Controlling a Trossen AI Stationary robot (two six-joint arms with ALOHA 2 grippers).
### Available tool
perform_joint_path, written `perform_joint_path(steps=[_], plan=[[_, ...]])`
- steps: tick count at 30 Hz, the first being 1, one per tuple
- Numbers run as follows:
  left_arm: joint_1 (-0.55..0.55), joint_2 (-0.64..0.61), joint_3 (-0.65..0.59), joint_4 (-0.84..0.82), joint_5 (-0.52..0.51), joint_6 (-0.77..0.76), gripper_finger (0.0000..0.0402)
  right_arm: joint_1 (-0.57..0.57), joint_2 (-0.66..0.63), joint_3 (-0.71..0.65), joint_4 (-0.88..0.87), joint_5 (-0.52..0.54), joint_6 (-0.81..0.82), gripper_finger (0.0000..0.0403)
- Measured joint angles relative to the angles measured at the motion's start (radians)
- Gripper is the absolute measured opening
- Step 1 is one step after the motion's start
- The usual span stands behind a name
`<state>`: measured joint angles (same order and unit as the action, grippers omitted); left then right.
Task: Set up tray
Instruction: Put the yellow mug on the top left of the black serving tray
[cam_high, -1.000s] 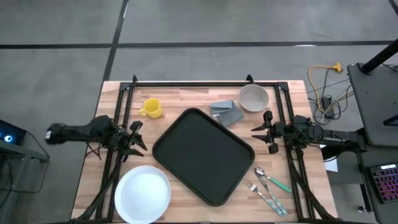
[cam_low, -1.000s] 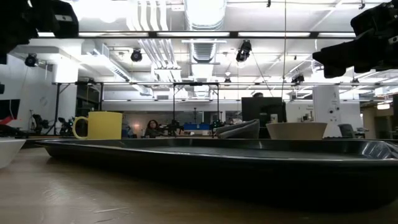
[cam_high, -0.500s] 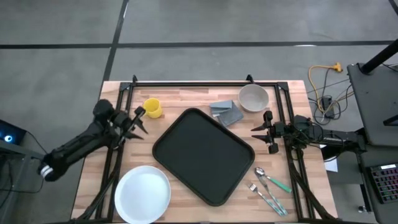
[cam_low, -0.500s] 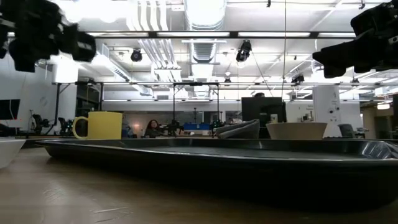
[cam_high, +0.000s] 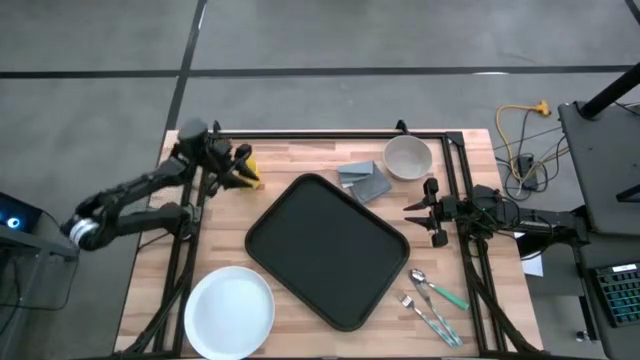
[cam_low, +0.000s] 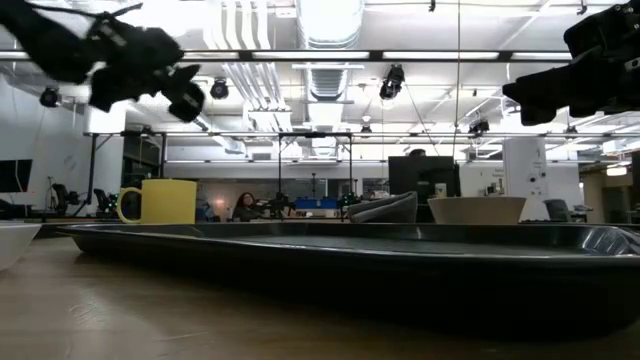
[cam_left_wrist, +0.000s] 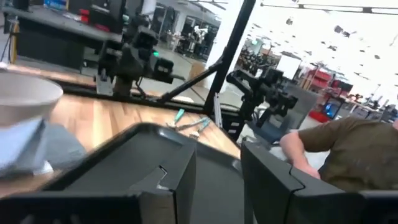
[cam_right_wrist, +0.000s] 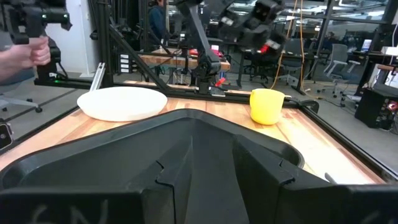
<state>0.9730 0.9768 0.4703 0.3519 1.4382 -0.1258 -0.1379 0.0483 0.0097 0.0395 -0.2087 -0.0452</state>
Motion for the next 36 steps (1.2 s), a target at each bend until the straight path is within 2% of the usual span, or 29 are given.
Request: perform_joint_path(steps=[5, 8, 10, 12, 14, 15, 17, 22, 28, 36], plan=[[-0.001, 0.136, 0.169, -0.156, -0.003, 0.019, 0.0112, 0.000, 0.000, 0.000, 0.000, 0.000, 0.000, 0.0107], [-0.001, 0.177, 0.266, -0.356, -0.047, 0.117, 0.0112, 0.000, 0.000, 0.000, 0.000, 0.000, 0.000, 0.0107], [-0.001, 0.184, 0.344, -0.598, -0.185, 0.266, 0.0112, 0.000, 0.000, 0.000, 0.000, 0.000, 0.000, 0.0107], [-0.012, 0.190, 0.441, -0.904, -0.433, 0.449, 0.0112, 0.000, 0.000, 0.000, 0.000, 0.000, 0.000, 0.0107], [-0.041, 0.211, 0.518, -1.122, -0.698, 0.513, 0.0112, 0.000, 0.000, 0.000, 0.000, 0.000, 0.000, 0.0107], [-0.056, 0.223, 0.544, -1.178, -0.787, 0.500, 0.0112, 0.000, 0.000, 0.000, 0.000, 0.000, 0.000, 0.0107], [-0.073, 0.240, 0.581, -1.250, -0.850, 0.465, 0.0112, 0.000, 0.000, 0.000, 0.000, 0.000, 0.000, 0.0107], [-0.080, 0.268, 0.646, -1.376, -0.889, 0.457, 0.0112, 0.000, 0.000, 0.000, 0.000, 0.000, 0.000, 0.0107], [-0.082, 0.274, 0.645, -1.401, -1.042, 0.431, 0.0112, 0.000, 0.000, 0.000, 0.000, 0.000, 0.000, 0.0107], [-0.082, 0.273, 0.638, -1.399, -1.054, 0.351, 0.0112, 0.000, 0.000, 0.000, 0.000, 0.000, 0.000, 0.0107]])
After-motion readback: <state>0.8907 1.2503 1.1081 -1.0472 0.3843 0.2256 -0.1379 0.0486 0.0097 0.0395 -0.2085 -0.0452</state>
